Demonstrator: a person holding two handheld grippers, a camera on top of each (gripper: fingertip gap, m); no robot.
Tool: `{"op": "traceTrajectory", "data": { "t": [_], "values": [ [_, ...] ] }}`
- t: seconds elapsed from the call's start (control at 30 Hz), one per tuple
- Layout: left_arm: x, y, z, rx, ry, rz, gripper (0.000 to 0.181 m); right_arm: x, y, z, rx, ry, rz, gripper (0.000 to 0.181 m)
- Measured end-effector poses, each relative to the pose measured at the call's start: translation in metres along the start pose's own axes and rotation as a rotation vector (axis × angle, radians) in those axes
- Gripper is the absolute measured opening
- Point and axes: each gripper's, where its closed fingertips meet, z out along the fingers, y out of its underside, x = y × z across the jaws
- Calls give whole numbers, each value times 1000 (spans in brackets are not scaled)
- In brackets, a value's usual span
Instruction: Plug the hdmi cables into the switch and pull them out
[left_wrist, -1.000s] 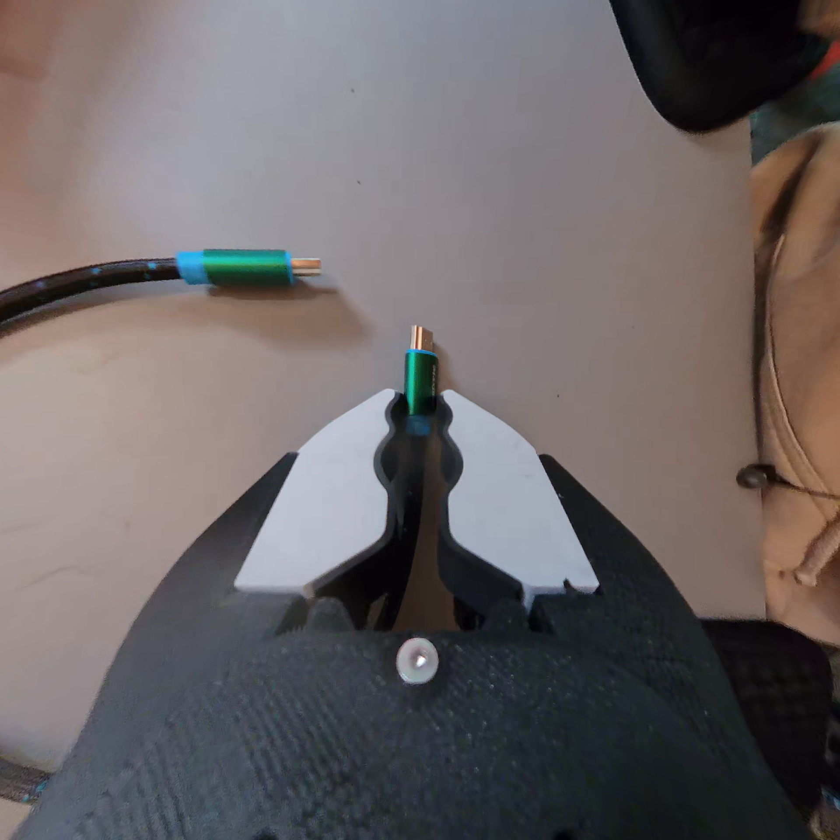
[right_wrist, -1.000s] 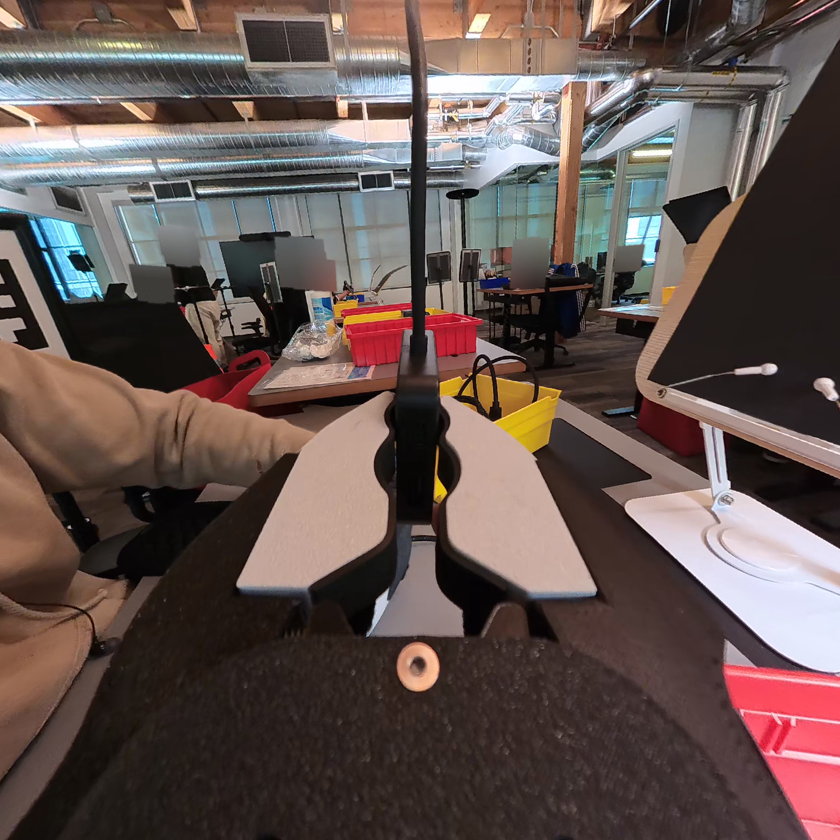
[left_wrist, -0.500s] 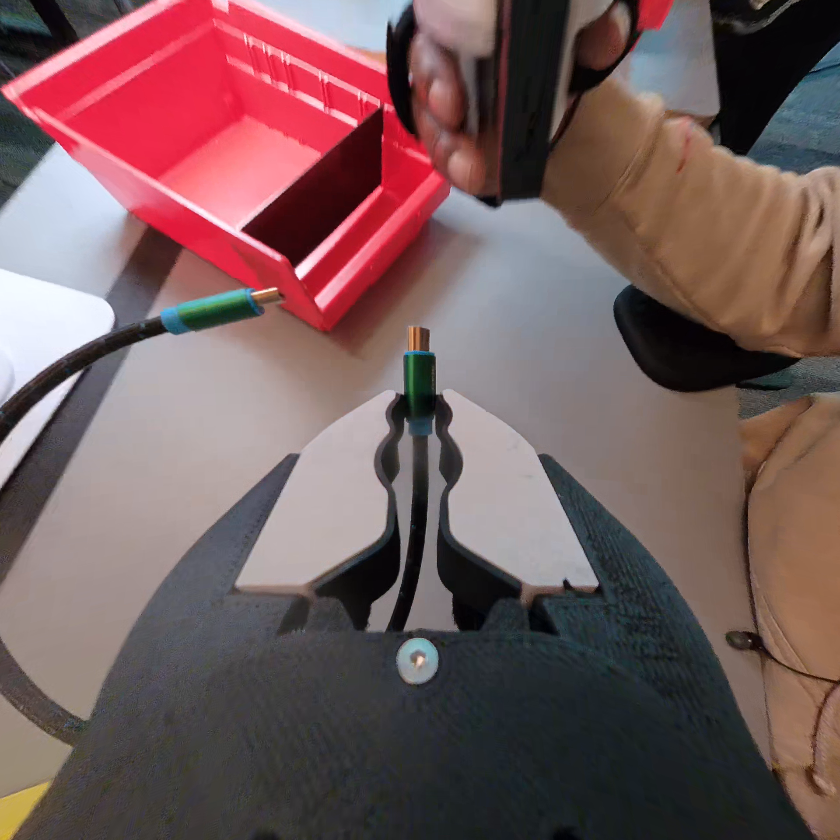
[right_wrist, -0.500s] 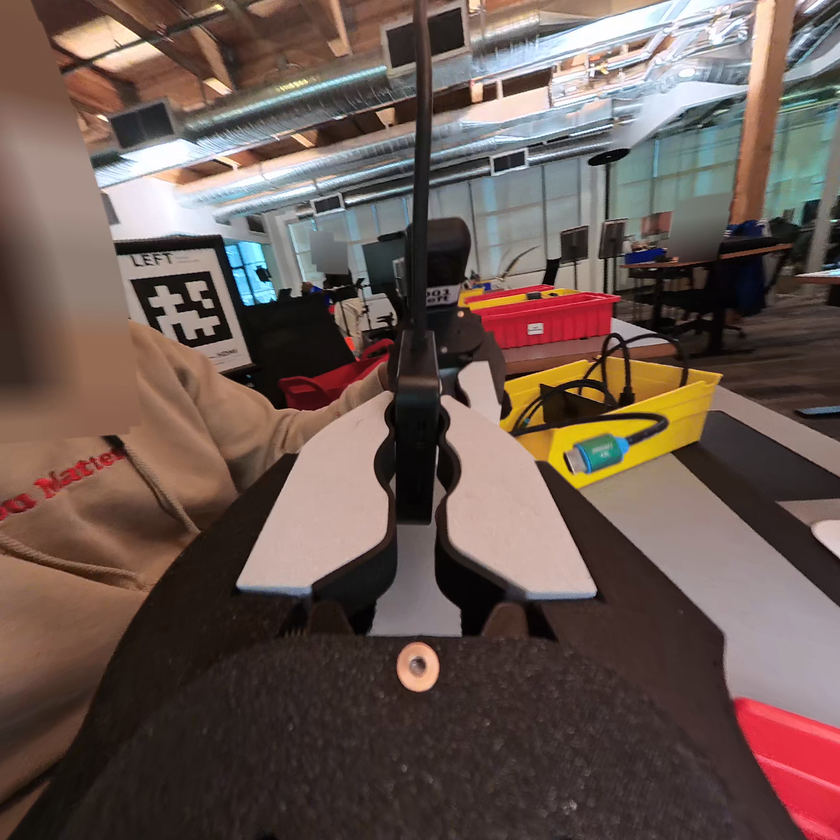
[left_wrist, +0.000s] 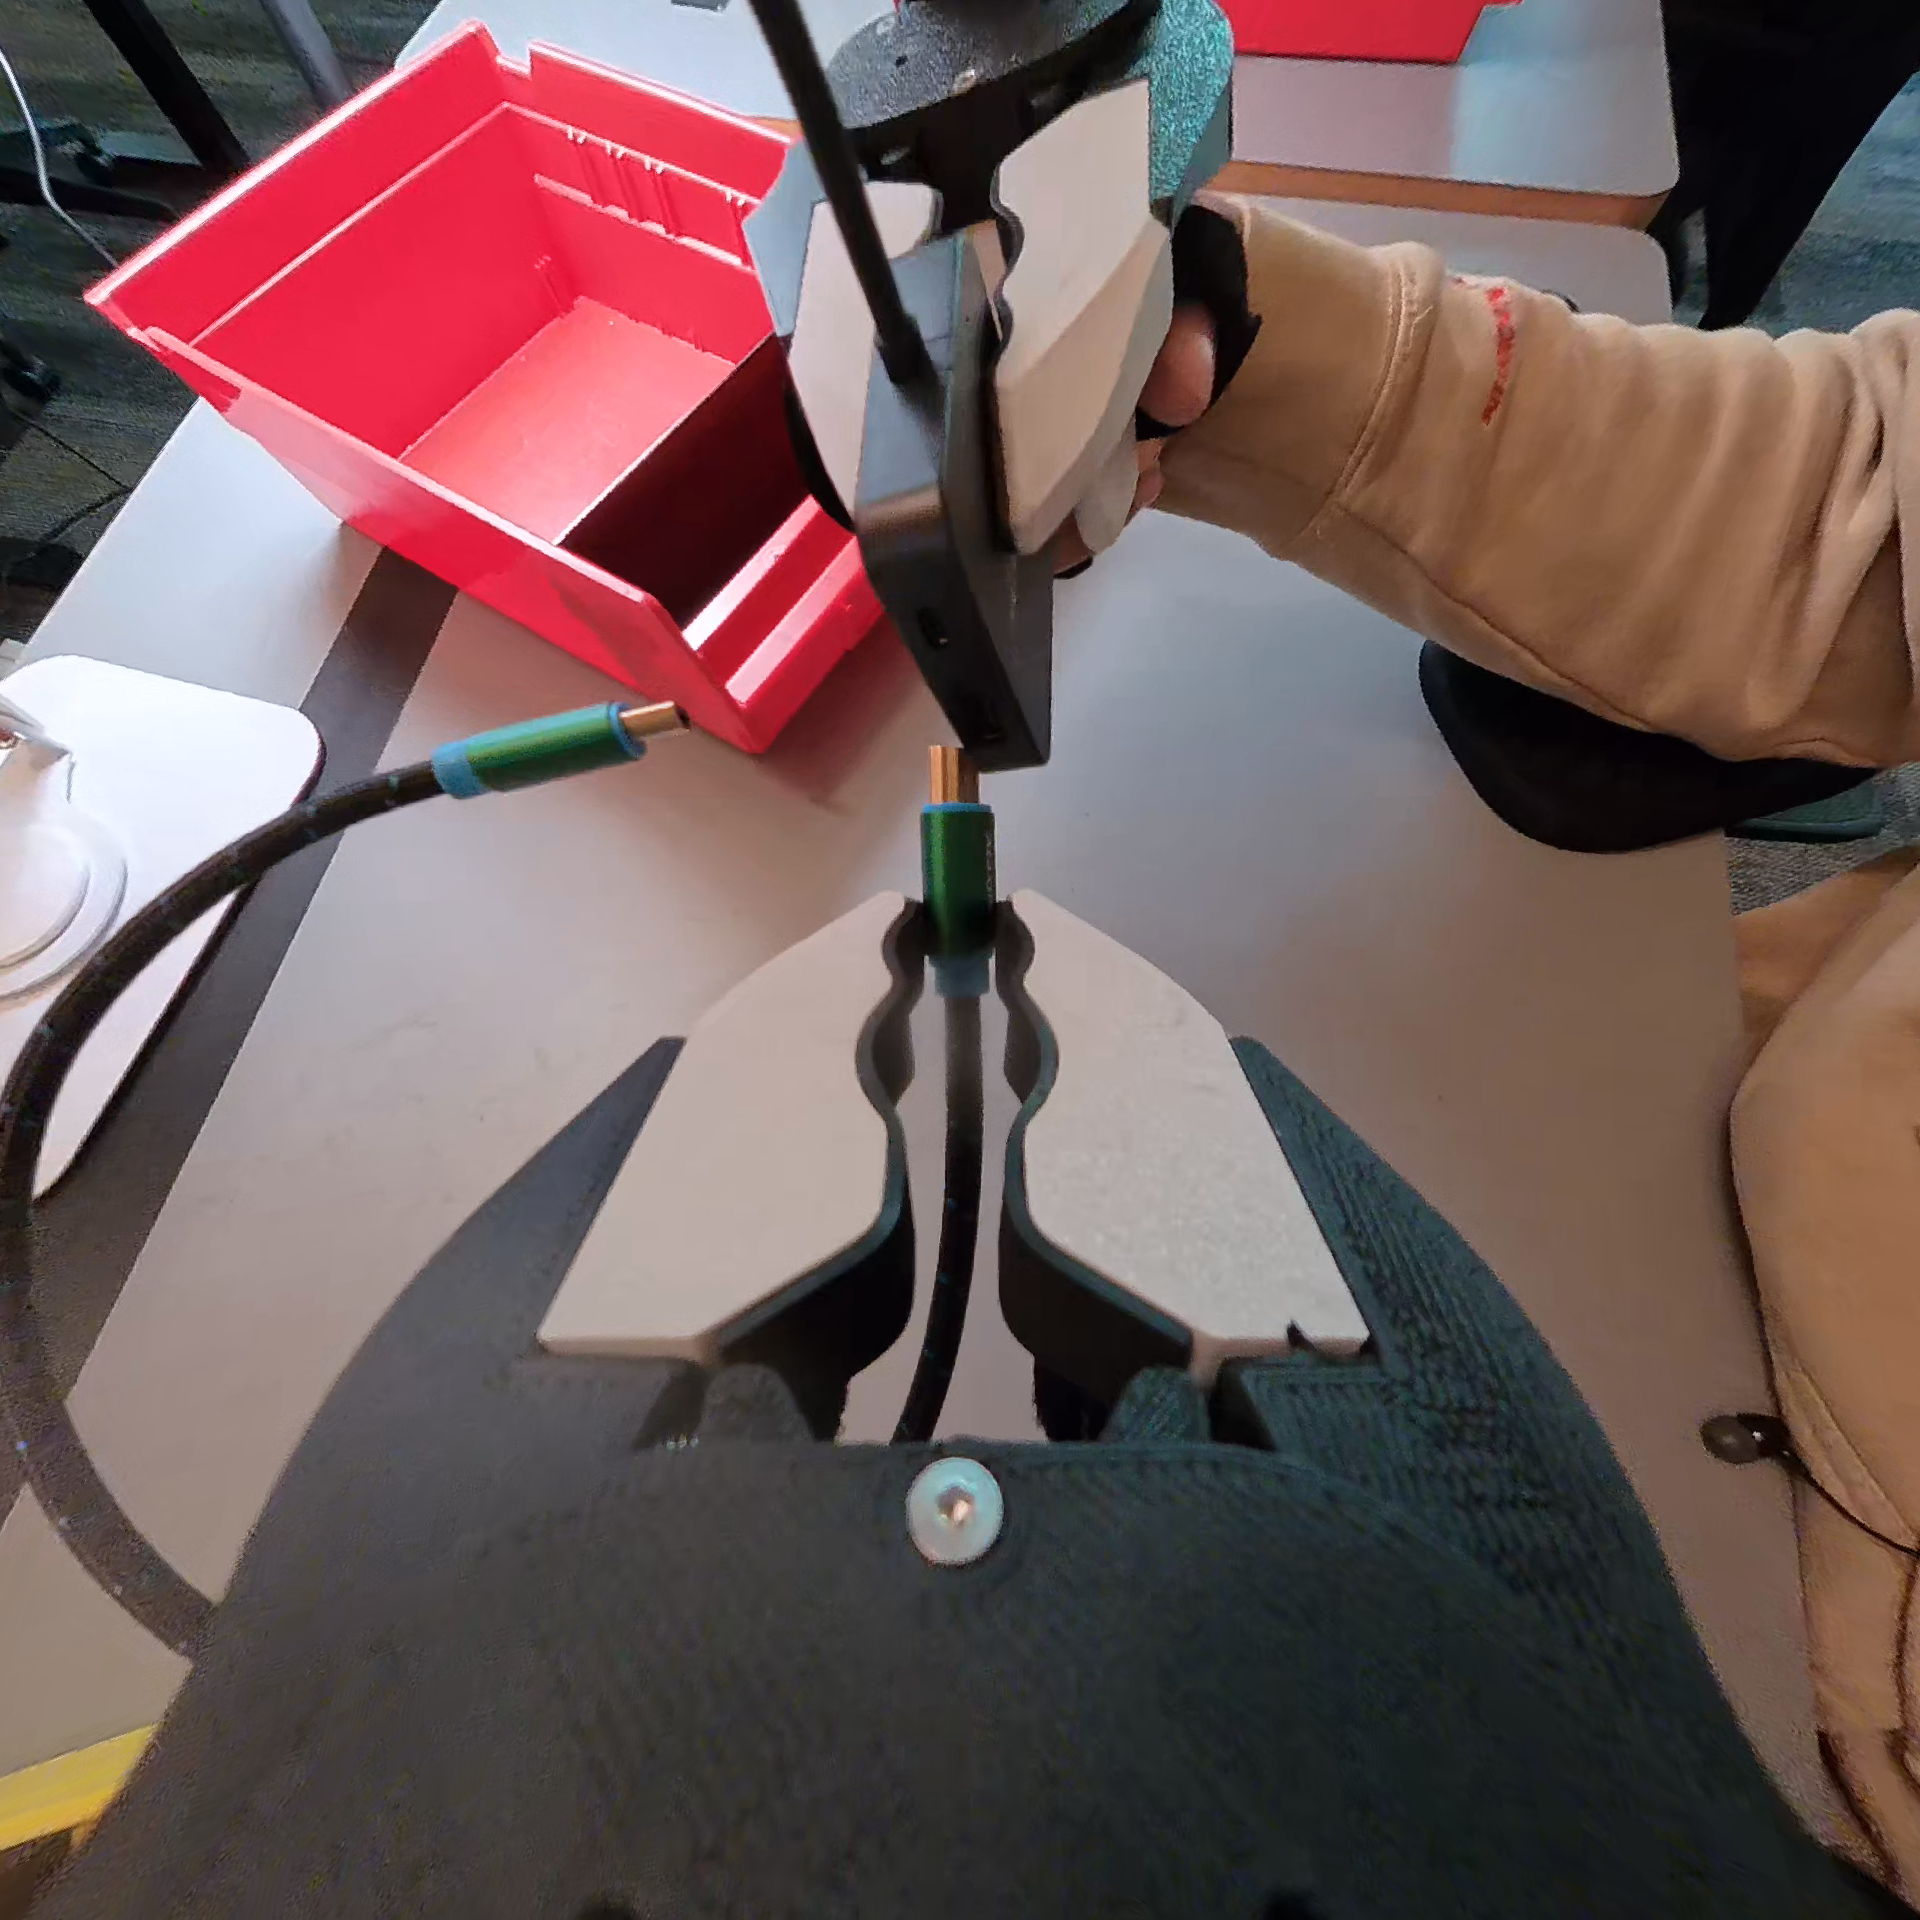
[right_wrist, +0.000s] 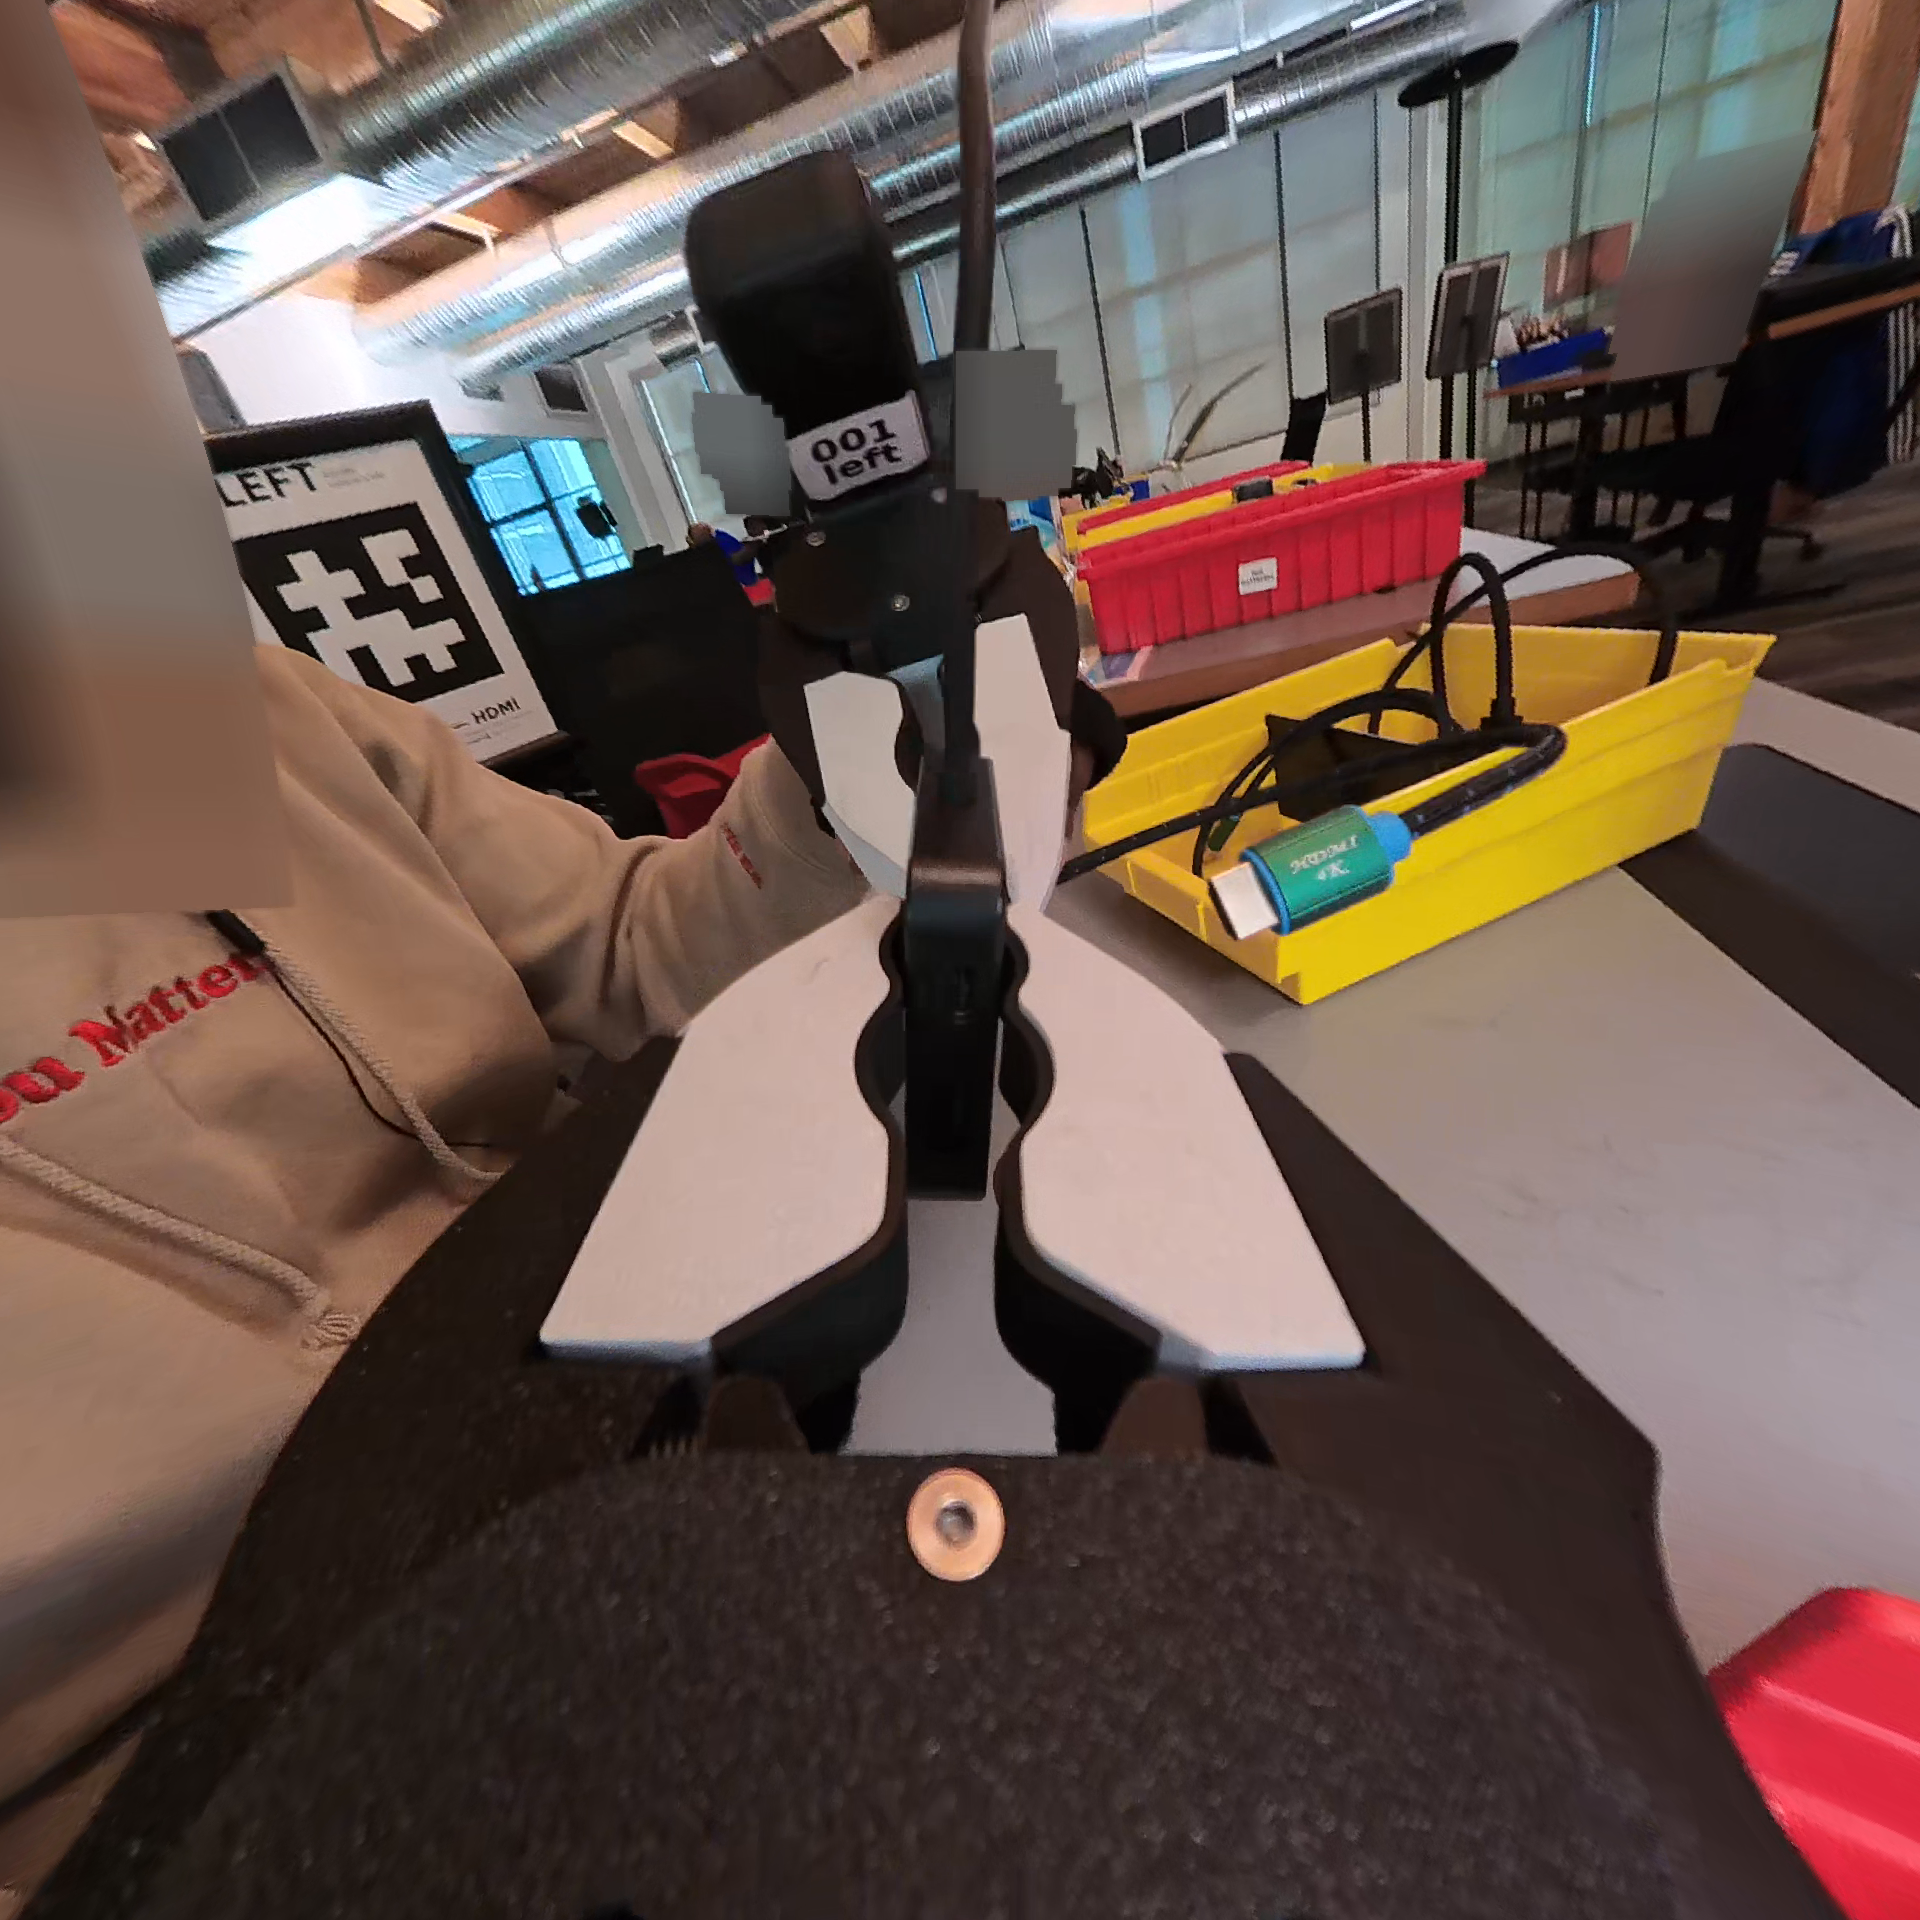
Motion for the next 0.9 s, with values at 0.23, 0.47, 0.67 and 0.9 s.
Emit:
{"op": "traceTrajectory", "data": {
  "t": [0.23,0.47,0.67,0.9],
  "values": [
    [3,12,4,-76,-4,22,13,6,15,8,-87,31,6,13],
    [-1,22,7,-121,0,15,13,11,23,14,-140,71,2,13],
    [4,23,9,-110,65,-24,13,10,18,19,-91,45,19,13],
    [7,27,17,-77,180,-127,12,9,33,12,-207,63,31,13]
  ]
}}
